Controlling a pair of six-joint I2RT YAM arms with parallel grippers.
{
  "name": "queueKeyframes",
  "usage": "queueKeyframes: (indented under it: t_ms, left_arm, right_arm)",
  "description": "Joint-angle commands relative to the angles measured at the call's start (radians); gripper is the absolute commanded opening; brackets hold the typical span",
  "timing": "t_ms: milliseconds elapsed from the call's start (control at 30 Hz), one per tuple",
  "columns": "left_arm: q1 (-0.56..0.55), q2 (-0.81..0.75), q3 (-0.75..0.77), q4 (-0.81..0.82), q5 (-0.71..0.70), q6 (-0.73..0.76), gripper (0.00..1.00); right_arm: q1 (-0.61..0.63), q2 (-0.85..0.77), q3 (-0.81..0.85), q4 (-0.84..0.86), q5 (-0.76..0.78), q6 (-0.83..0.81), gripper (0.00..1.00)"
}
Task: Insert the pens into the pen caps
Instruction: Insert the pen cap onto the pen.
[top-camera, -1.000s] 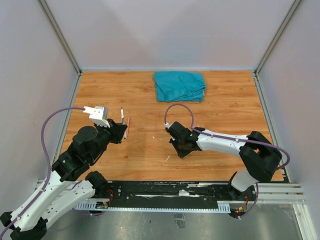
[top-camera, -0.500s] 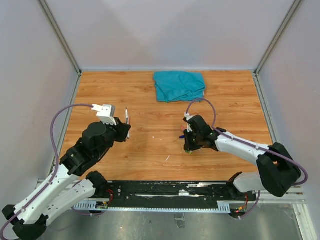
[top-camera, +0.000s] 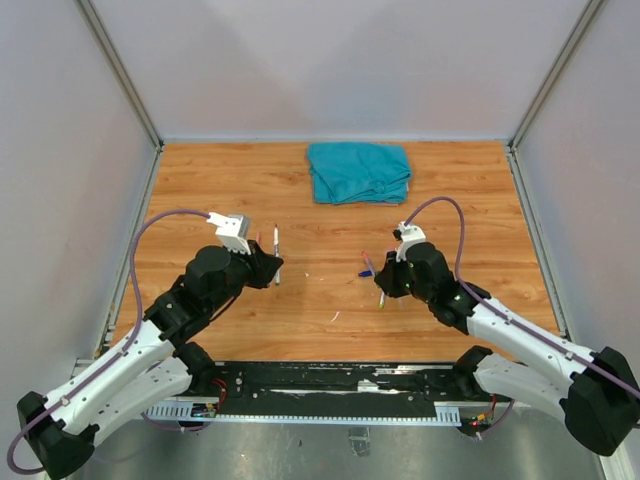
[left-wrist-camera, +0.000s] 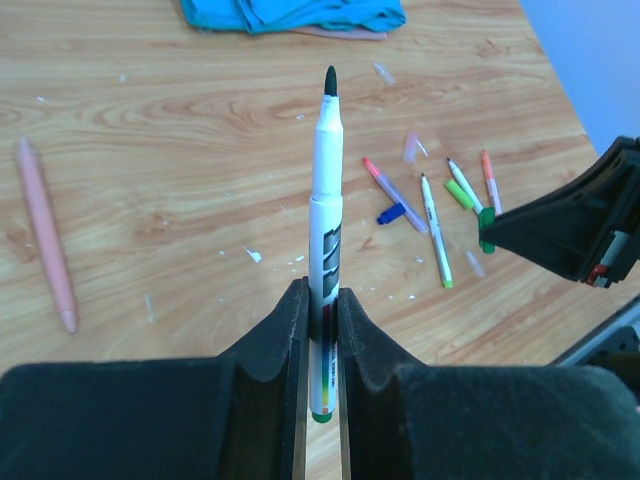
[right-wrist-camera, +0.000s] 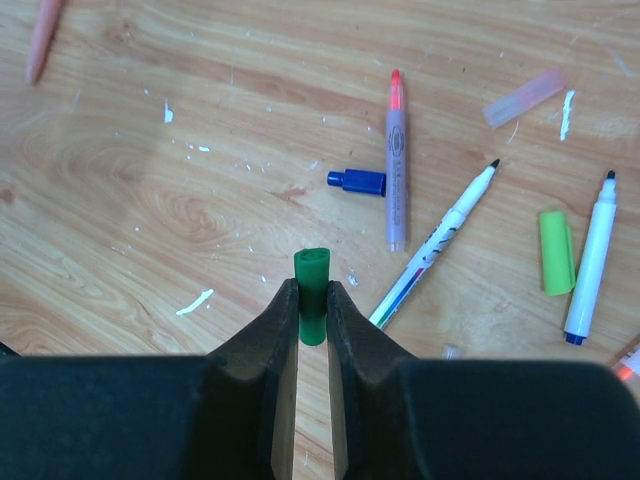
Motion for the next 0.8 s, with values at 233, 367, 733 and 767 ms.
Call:
queueKeyframes:
  t_ms: [233, 367, 733, 767]
  left_arm:
    - [-0.112, 0.1, -0.124, 0.283, 0.086, -0.139, 0.0]
    - [-0.14, 0.139, -0.159, 0.333, 0.1, -0.171, 0.0]
    - [-0.317, 0.254, -0.242, 0.601, 0.062, -0.157, 0.01]
    - [-0.333, 0.263, -0.246, 0.638, 0.063, -0.153, 0.01]
  right_arm:
    - [-0.075, -0.14, -0.062, 0.127, -0.09, -0.006, 0.0]
    - [-0.088, -0.169, -0.075, 0.145, -0.114, -0.005, 0.01]
    - [-0.087, -0.216, -0.163, 0.43, -0.285, 0.142, 0.01]
    - [-0.088, -0.215, -0.175, 0.473, -0.291, 0.173, 0.01]
